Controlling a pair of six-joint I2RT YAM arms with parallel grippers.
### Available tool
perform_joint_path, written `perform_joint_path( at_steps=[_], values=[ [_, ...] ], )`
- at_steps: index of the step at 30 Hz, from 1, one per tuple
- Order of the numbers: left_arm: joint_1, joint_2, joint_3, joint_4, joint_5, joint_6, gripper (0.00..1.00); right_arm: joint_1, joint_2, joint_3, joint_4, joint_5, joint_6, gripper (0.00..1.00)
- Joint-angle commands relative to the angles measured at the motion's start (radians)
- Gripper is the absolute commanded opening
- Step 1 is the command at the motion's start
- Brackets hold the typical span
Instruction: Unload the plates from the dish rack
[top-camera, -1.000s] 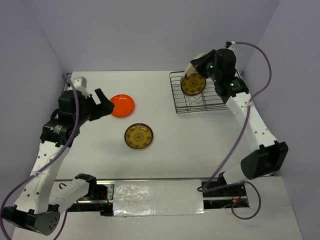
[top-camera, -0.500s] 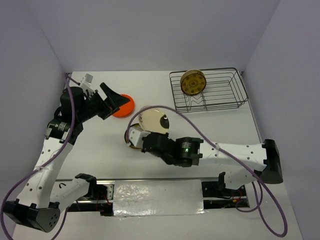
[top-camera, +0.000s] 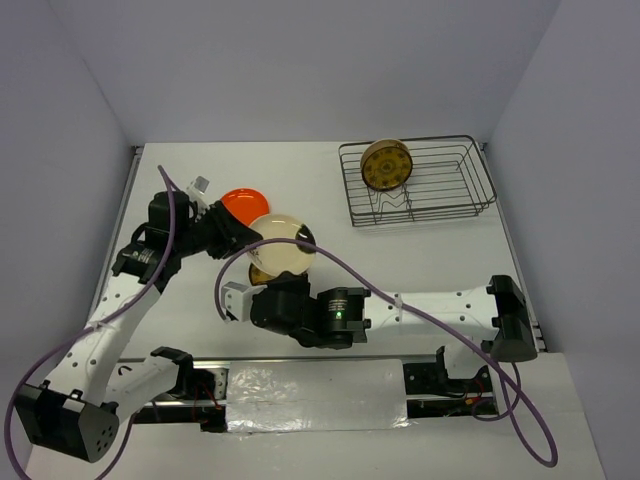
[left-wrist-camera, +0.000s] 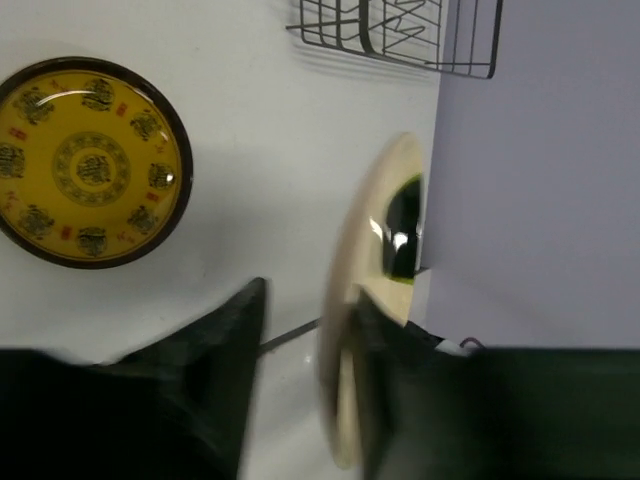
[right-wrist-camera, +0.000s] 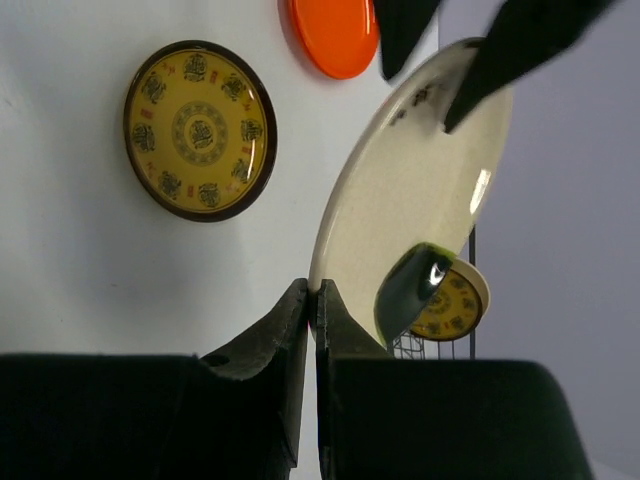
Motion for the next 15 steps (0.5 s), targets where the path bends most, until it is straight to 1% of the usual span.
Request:
perform_joint_path(
  at_steps=[1, 3, 4, 5, 6, 7, 8, 9, 10, 11, 12, 13, 14, 15],
  values=[
    [-0.021, 0.005, -0.001, 0.088, 0.041, 0.033, 0.38, 0.005, -0.008, 0.049, 0.057, 0.011, -0.035, 0.0],
    [-0.029, 0.011, -0.027, 0.129, 0.047, 0.03, 0.19, 0.003, -0.02, 0.037, 0.086, -0.019, -0.029, 0.0],
    [-0.032, 0.014, -0.04, 0.144, 0.05, 0.027, 0.0, 0.003, -0.031, 0.026, 0.1, -0.039, -0.024, 0.0],
    [-0.033, 0.017, -0.065, 0.166, 0.05, 0.017, 0.0, -0.001, -0.051, 0.006, 0.122, -0.041, -0.015, 0.07],
    [-0.044, 0.015, -0.081, 0.227, 0.05, 0.012, 0.0, -0.004, -0.061, -0.003, 0.132, -0.037, 0.003, 0.21],
    [-0.049, 0.011, -0.102, 0.258, 0.039, 0.003, 0.0, -0.015, -0.075, -0.012, 0.129, -0.033, 0.07, 0.36],
    [-0.056, 0.009, -0.15, 0.293, 0.016, -0.022, 0.0, -0.038, -0.115, -0.031, 0.095, -0.056, 0.123, 0.97],
    [-0.079, 0.008, -0.177, 0.384, -0.037, -0.032, 0.0, -0.058, -0.141, -0.04, 0.074, -0.084, 0.184, 1.0],
    [-0.096, 0.011, -0.207, 0.431, -0.068, -0.046, 0.0, -0.073, -0.176, -0.057, 0.064, -0.12, 0.303, 1.0],
    [-0.119, 0.021, -0.251, 0.466, -0.105, -0.068, 0.0, -0.088, -0.274, -0.131, 0.118, -0.169, 0.35, 1.0],
    [-0.175, 0.058, -0.262, 0.541, -0.179, -0.074, 0.0, -0.111, -0.337, -0.176, 0.17, -0.185, 0.385, 1.0],
    [-0.212, 0.083, -0.267, 0.56, -0.223, -0.075, 0.0, -0.124, -0.4, -0.227, 0.22, -0.187, 0.465, 1.0],
    [-0.246, 0.112, -0.262, 0.58, -0.264, -0.088, 0.0, -0.169, -0.536, -0.315, 0.312, -0.193, 0.514, 1.0],
    [-0.307, 0.177, -0.259, 0.601, -0.293, -0.094, 0.0, -0.212, -0.599, -0.354, 0.345, -0.213, 0.562, 1.0]
  ],
)
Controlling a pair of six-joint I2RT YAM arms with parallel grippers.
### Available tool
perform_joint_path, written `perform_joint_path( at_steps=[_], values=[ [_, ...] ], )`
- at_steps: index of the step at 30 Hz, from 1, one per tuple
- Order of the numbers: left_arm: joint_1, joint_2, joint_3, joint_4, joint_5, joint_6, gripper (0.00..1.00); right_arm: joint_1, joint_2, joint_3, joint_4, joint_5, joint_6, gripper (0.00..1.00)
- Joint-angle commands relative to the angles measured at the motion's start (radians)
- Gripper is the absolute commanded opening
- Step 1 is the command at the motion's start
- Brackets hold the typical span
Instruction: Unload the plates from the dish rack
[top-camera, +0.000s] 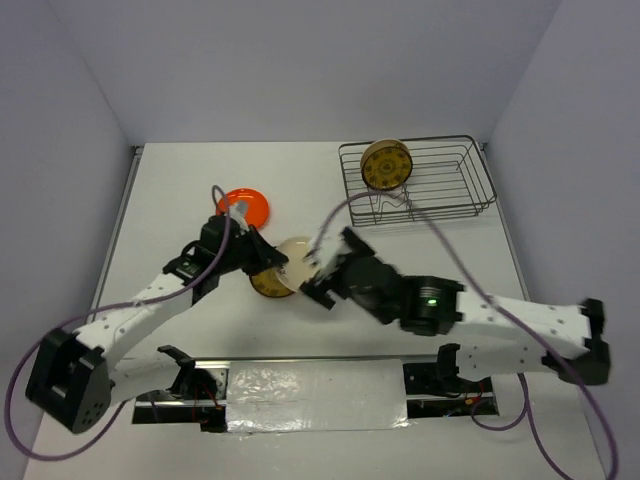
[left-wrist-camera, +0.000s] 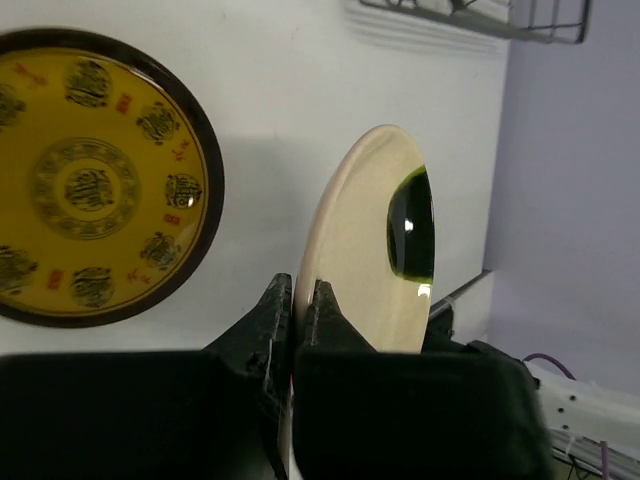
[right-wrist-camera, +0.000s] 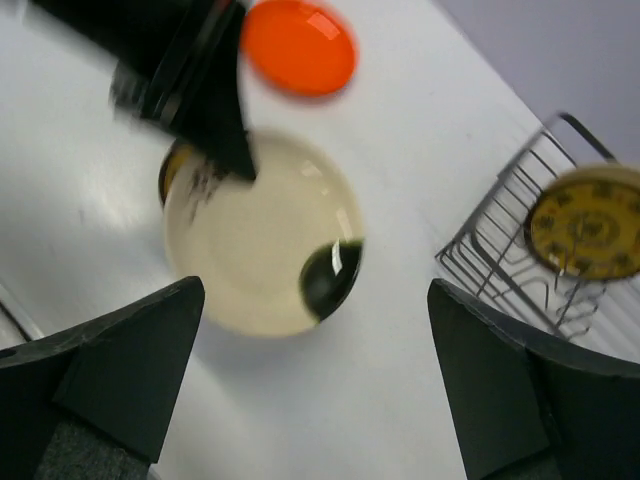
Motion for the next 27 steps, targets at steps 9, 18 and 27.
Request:
perform_joint_path(
  at_steps=[9, 18, 27],
  values=[
    [-0.342, 0.502, 0.126, 0.412, -0.252, -0.147, 0.04, -0.637, -0.542, -0.301, 0.091, -0.272, 0.698, 1.0],
    [-0.38, 0.613, 0.21, 0.337, -0.252, -0.175, 0.77, -0.806, -0.382, -0.238, 0.053, -0.375, 0.751, 1.0],
    [-0.405, 0.359, 0.396, -0.207, -0.557, -0.001, 1.0, -1.093, 0.075, 0.098, 0.054, -0.541, 1.041, 1.0]
  ],
)
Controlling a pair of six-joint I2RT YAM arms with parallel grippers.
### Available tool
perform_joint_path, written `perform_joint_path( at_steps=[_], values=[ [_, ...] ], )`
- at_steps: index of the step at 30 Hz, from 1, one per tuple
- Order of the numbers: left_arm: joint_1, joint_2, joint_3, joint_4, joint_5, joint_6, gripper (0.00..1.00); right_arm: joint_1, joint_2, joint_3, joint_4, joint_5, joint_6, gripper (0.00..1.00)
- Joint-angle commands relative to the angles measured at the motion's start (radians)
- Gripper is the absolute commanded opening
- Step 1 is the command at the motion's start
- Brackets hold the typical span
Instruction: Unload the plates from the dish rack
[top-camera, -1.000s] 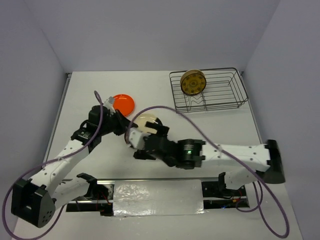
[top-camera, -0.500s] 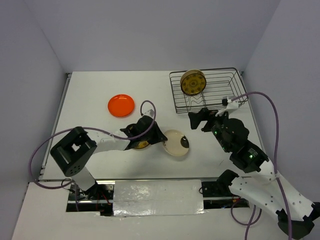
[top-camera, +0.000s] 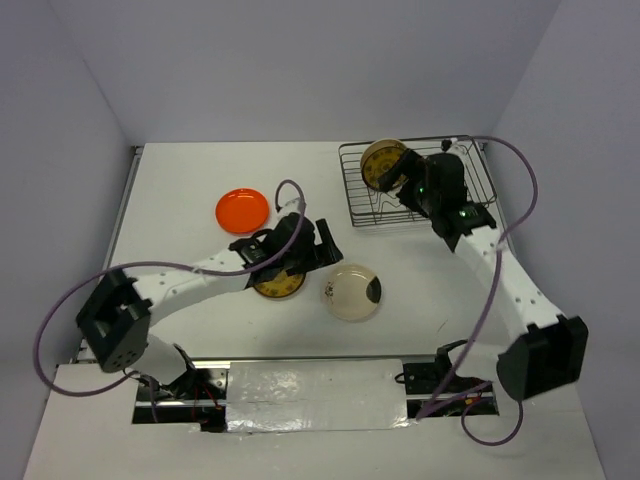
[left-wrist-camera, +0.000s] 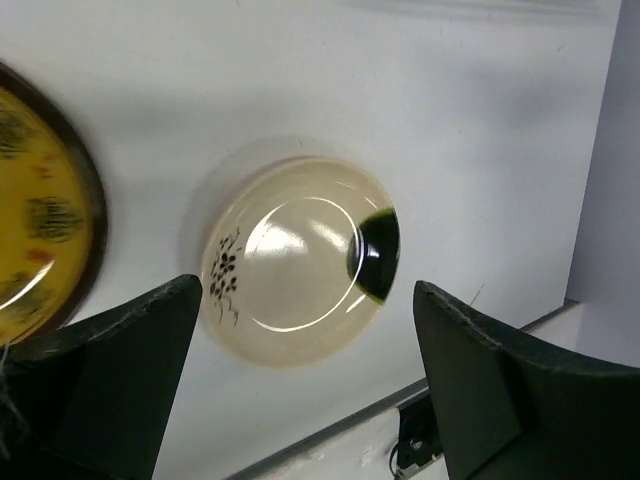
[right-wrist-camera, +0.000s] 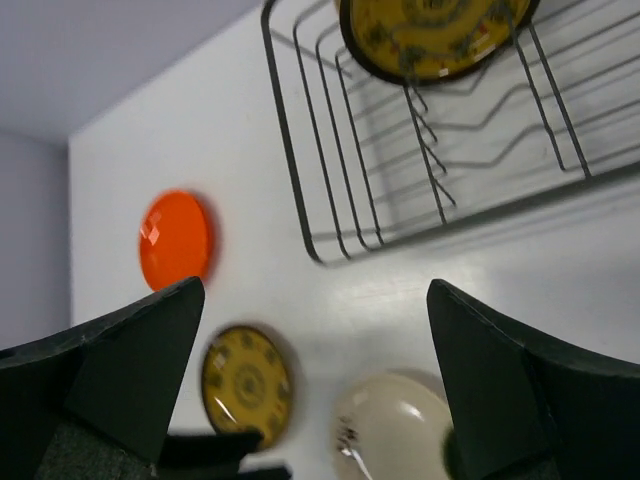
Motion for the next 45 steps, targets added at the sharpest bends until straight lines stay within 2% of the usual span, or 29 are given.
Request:
perform_joint_path(
  at_steps=[1, 2, 4, 6, 8, 9, 10, 11, 14, 17, 23, 25, 29, 35, 39, 45],
  values=[
    [-0.007, -0.191, 0.09, -0.29, -0.222, 0.118, 0.99, -0.074, 0.169, 0.17, 0.005, -0.01, 0.213, 1.0],
    [-0.006, -0.226, 0.115, -0.334, -0.322, 0.169, 0.99, -0.091, 0.2, 0.191, 0.022, 0.0, 0.25, 0.98],
    [-0.004, -0.334, 0.135, -0.435, -0.388, 0.242, 1.0, -0.122, 0.259, 0.19, 0.115, -0.018, 0.371, 0.95],
    [0.003, -0.422, 0.156, -0.503, -0.441, 0.38, 0.99, -0.18, 0.357, 0.193, 0.205, -0.114, 0.467, 0.8],
    [0.007, -0.457, 0.185, -0.567, -0.459, 0.497, 1.0, -0.216, 0.456, 0.204, 0.35, -0.182, 0.488, 0.71],
    [0.008, -0.482, 0.194, -0.642, -0.496, 0.526, 0.99, -0.22, 0.489, 0.216, 0.376, -0.193, 0.499, 0.7],
    [0.008, -0.493, 0.198, -0.7, -0.514, 0.562, 0.99, -0.223, 0.548, 0.261, 0.437, -0.21, 0.474, 0.61],
    [0.008, -0.511, 0.19, -0.713, -0.549, 0.576, 0.99, -0.223, 0.576, 0.288, 0.442, -0.207, 0.436, 0.58],
    [0.01, -0.53, 0.132, -0.71, -0.553, 0.6, 0.99, -0.228, 0.639, 0.34, 0.485, -0.196, 0.442, 0.57],
    [0.008, -0.54, 0.029, -0.631, -0.502, 0.619, 0.99, -0.23, 0.702, 0.372, 0.511, -0.195, 0.462, 0.57],
    [0.007, -0.412, 0.026, -0.661, -0.47, 0.626, 1.0, -0.231, 0.8, 0.441, 0.539, -0.201, 0.476, 0.55],
    [0.002, -0.381, 0.026, -0.669, -0.464, 0.623, 0.99, -0.231, 0.826, 0.463, 0.54, -0.204, 0.483, 0.51],
    [-0.001, -0.361, 0.038, -0.712, -0.527, 0.587, 1.0, -0.231, 0.88, 0.532, 0.462, -0.198, 0.491, 0.48],
    [0.003, -0.424, 0.018, -0.676, -0.51, 0.603, 1.0, -0.231, 0.896, 0.567, 0.376, -0.163, 0.508, 0.46],
    [0.003, -0.41, 0.021, -0.692, -0.52, 0.594, 1.0, -0.231, 0.89, 0.59, 0.241, -0.083, 0.534, 0.41],
    [0.003, -0.407, 0.021, -0.693, -0.524, 0.594, 0.99, -0.233, 0.9, 0.636, 0.166, -0.055, 0.531, 0.4]
  ],
)
